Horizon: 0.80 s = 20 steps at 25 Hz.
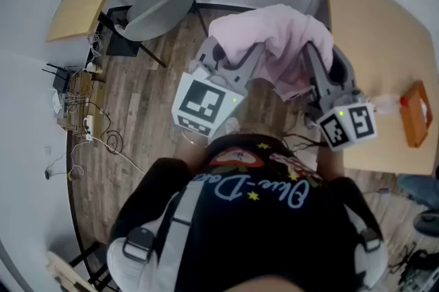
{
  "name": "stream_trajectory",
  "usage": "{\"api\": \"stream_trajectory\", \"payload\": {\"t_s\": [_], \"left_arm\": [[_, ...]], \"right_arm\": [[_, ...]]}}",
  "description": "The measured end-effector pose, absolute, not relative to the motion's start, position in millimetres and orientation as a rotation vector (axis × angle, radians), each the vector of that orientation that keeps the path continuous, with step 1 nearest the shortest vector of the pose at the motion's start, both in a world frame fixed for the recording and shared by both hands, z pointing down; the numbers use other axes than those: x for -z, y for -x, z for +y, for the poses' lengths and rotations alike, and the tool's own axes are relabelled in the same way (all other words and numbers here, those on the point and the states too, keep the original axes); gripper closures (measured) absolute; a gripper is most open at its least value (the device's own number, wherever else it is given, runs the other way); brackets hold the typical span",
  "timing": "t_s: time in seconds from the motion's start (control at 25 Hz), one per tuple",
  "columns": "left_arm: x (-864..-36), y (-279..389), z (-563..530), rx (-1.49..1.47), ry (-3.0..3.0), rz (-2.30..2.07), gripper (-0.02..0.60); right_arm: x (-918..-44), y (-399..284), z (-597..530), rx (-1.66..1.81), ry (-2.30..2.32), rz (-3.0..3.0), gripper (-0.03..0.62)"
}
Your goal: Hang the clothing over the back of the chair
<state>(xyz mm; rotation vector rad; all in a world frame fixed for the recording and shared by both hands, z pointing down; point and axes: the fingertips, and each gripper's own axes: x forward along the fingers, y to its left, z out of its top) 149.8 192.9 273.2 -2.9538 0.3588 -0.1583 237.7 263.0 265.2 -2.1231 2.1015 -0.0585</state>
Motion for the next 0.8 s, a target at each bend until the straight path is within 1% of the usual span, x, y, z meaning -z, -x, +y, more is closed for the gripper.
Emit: {"api": "stream_trajectory", "payload": {"t_s": [0.32,0.8], "left_arm": [[-278,-152,172,0.154,2.952,0.335,0.485],[-260,-151,132,0.109,2.938,0.242,0.484]], "right_arm": [[-271,-238,244,0.06,2.139,2.076,0.479],[-254,-233,207,0.019,2.209,2.011,0.479]]}}
